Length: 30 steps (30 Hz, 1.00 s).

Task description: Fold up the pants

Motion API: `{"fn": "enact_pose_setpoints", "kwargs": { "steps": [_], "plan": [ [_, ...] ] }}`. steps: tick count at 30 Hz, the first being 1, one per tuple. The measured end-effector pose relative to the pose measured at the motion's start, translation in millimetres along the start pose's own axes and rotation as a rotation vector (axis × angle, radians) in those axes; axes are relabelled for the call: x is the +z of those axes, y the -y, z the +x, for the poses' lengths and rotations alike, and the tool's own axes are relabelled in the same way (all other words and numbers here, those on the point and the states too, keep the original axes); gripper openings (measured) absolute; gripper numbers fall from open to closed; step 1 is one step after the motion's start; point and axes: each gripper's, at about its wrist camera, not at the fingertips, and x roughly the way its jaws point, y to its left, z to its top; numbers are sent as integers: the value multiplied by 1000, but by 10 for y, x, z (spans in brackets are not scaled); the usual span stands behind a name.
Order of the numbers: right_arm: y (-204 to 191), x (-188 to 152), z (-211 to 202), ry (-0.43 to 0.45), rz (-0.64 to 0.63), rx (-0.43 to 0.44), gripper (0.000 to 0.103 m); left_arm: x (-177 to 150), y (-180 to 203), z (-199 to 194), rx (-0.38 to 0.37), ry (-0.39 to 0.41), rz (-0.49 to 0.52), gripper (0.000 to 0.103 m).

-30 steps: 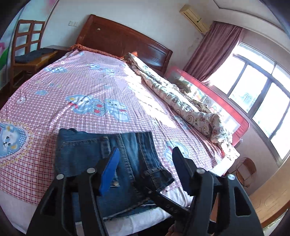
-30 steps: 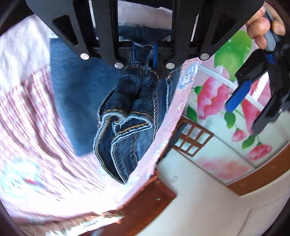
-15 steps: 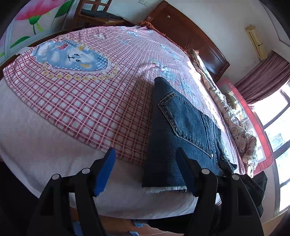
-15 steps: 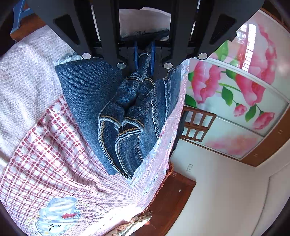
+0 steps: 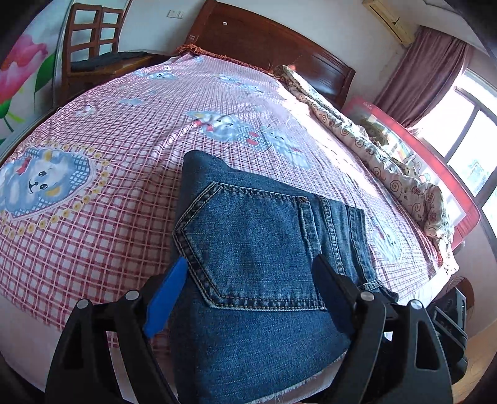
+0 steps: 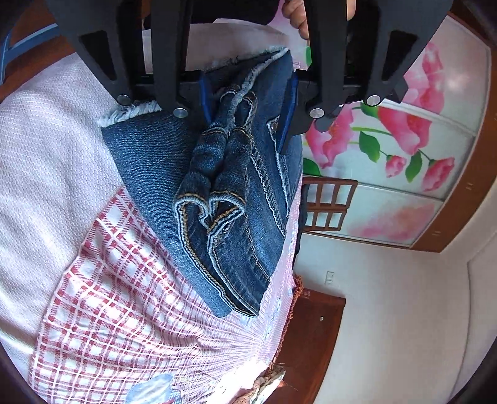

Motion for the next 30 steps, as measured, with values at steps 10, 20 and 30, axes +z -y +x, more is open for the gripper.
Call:
{"fn": "enact_pose_setpoints", "kwargs": {
  "steps": [10, 20, 30],
  "plan": [
    [352, 97, -132, 58, 205, 115, 39, -116, 164, 251, 151, -53, 156, 97],
    [-116, 93, -243, 24, 28, 116, 17, -59, 75, 174, 109, -38, 84, 98],
    [88, 52, -290, 17, -4, -10, 17, -116, 133, 168, 105, -40, 134, 100]
  ]
}}
